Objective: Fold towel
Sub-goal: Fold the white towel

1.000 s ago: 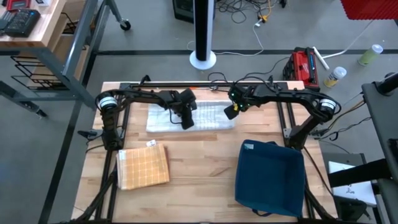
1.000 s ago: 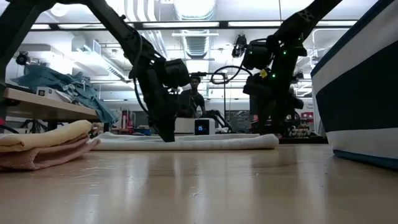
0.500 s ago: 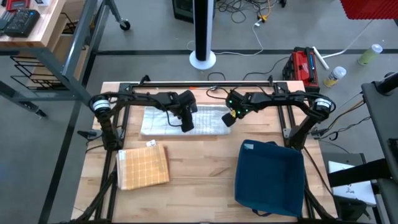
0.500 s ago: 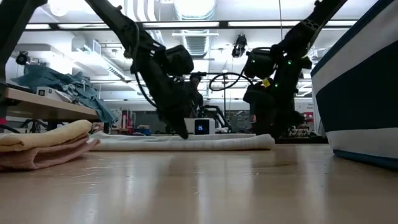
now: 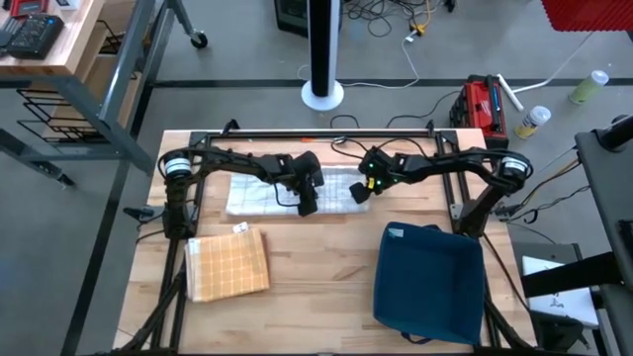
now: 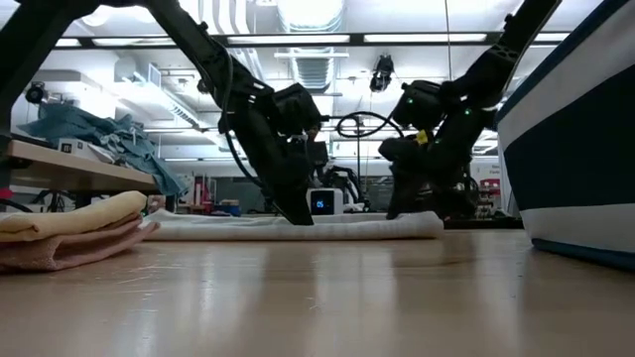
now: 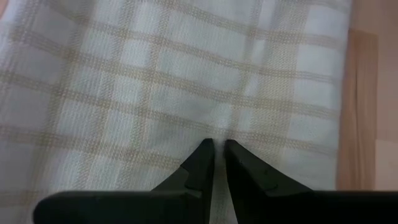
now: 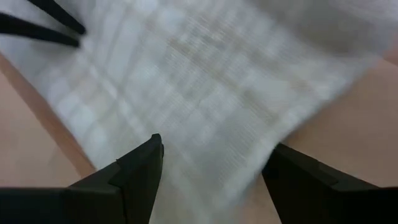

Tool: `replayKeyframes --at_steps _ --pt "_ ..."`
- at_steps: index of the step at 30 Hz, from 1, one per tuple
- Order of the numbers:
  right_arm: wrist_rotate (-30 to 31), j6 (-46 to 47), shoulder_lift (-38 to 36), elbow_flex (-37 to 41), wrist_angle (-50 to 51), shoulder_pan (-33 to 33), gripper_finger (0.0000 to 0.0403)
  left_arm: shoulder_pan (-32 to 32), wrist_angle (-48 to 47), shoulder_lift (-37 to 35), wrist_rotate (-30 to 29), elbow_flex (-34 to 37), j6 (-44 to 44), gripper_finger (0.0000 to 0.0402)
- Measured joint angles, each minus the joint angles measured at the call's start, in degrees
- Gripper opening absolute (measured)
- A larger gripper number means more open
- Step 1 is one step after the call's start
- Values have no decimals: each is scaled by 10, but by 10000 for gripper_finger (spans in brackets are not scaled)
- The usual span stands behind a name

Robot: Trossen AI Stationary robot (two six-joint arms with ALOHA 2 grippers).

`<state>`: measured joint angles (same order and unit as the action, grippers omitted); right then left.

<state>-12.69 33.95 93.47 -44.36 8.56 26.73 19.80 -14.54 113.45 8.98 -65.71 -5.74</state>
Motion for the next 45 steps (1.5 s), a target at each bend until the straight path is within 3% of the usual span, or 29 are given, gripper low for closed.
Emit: replayKeyframes --at_steps 8,16,20,25,27,31,35,39,42,45 --pt "-74 41 49 -2 -95 0 249 1 6 8 6 0 0 36" --pt "-70 86 89 0 -212 -2 221 1 26 10 25 2 0 36" --pt "-67 85 111 -1 -242 -2 165 1 28 10 26 2 0 36" --pt "-56 48 100 0 -245 -3 38 1 34 -2 25 1 0 36" --pt "-50 21 80 0 -239 -2 20 0 29 -13 20 0 5 36" --pt "-1 -29 19 -15 -137 0 21 -2 20 -59 -11 1 20 36" --pt "129 -117 -42 -57 70 0 21 -6 -63 -97 -64 5 2 36" --pt "241 -156 -90 -111 225 0 21 -7 -149 -110 -70 17 -13 36" --pt "272 -166 -107 -154 288 0 21 -7 -110 -110 -70 57 -17 36" --pt "278 -166 -101 -202 340 0 21 -7 -4 -111 -66 108 -15 36"
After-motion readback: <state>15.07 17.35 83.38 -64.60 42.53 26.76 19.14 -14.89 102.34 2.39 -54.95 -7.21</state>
